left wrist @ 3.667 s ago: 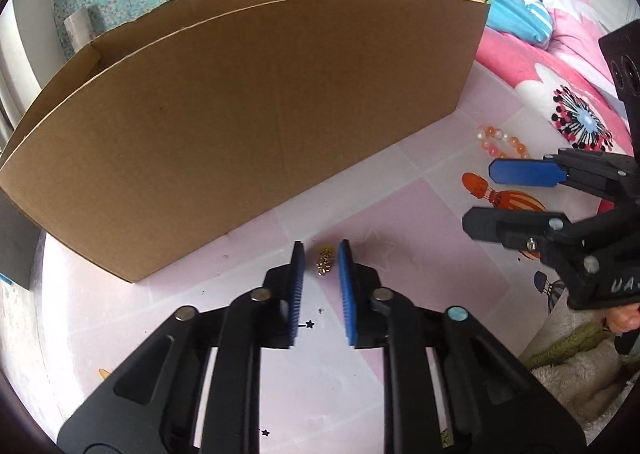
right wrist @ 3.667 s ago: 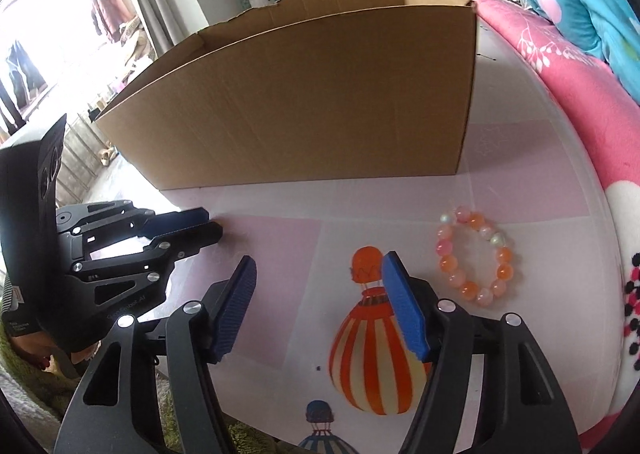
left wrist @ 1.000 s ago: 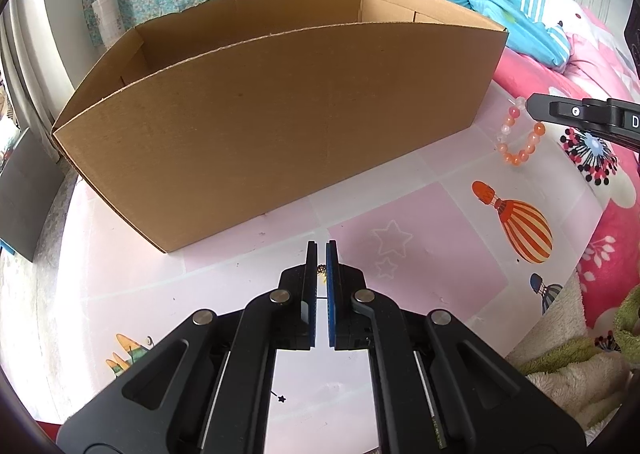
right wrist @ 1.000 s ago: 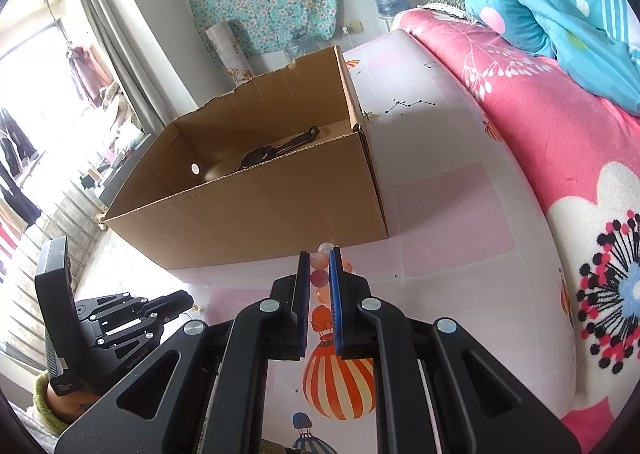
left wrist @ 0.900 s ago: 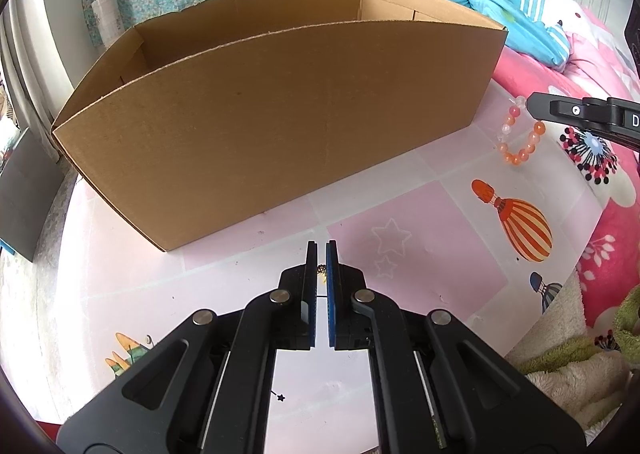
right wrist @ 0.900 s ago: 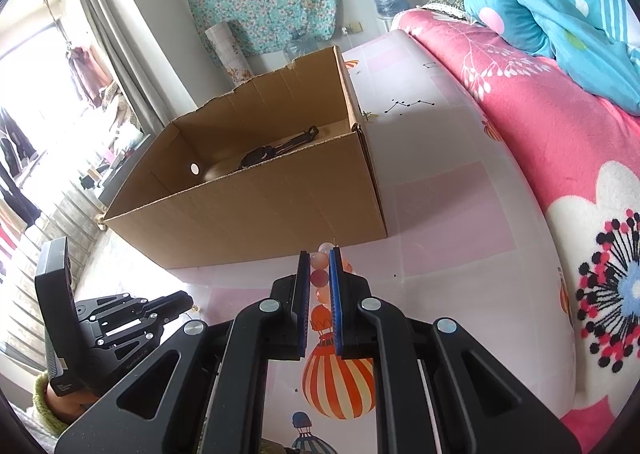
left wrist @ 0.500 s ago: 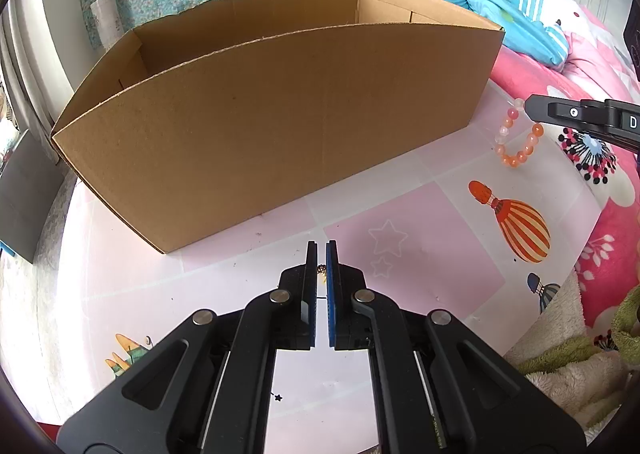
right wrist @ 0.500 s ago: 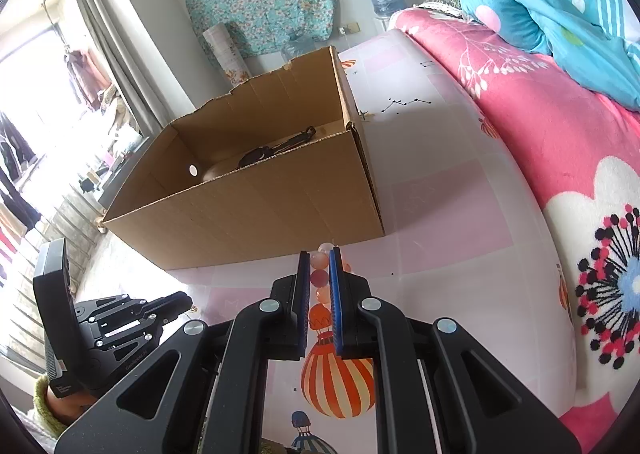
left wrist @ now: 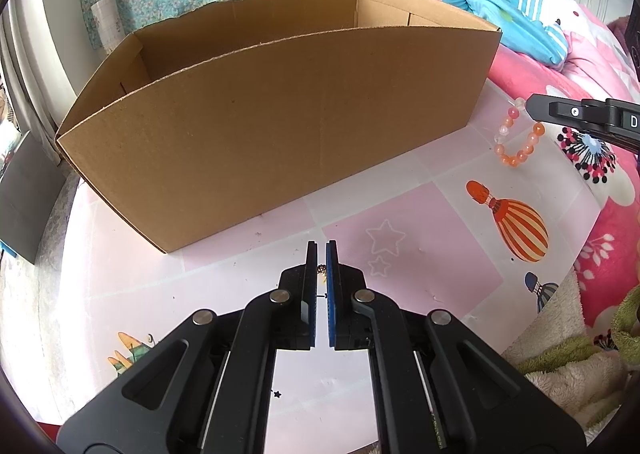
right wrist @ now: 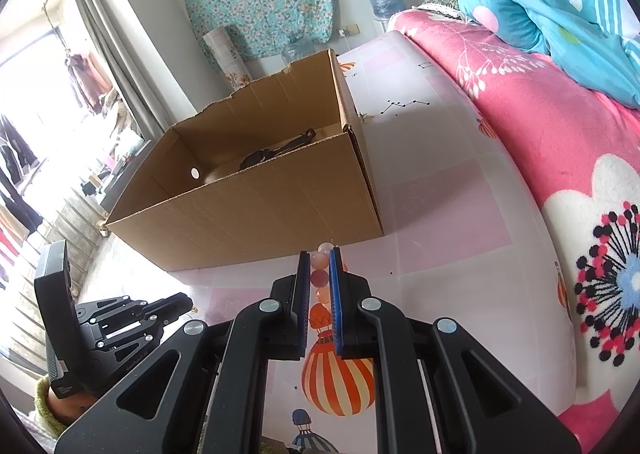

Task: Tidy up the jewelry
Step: 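Close the right tool on the orange-pink bead bracelet while the left tool holds the charm, then carry the gold charm and bead bracelet over the box with both tools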

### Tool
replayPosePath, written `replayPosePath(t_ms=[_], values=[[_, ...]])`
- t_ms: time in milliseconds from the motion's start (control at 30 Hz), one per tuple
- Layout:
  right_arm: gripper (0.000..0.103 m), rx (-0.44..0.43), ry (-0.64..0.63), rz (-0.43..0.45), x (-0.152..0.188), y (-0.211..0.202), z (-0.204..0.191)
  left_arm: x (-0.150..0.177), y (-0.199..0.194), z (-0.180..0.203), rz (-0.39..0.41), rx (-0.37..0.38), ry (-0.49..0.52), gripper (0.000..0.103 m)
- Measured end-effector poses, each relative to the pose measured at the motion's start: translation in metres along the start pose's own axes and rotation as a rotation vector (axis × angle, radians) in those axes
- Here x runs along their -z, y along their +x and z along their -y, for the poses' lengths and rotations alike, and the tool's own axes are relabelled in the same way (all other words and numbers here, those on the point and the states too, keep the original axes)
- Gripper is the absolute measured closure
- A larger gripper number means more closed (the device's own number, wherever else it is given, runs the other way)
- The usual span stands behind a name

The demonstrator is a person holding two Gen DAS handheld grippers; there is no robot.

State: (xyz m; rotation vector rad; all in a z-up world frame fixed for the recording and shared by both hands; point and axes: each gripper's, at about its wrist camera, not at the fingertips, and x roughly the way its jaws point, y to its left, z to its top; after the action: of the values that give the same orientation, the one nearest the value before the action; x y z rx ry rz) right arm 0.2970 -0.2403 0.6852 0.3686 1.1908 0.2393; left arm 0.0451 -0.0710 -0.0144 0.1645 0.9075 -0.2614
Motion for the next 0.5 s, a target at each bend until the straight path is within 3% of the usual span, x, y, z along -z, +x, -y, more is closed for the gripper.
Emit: replayPosePath(t_ms=[500], values=[[0.093, -0.004, 0.006, 0.005, 0.0030, -0.0042, 0.0004, 0.0010, -0.0036, 0.0013, 0.009, -0.003, 0.000, 0.100]])
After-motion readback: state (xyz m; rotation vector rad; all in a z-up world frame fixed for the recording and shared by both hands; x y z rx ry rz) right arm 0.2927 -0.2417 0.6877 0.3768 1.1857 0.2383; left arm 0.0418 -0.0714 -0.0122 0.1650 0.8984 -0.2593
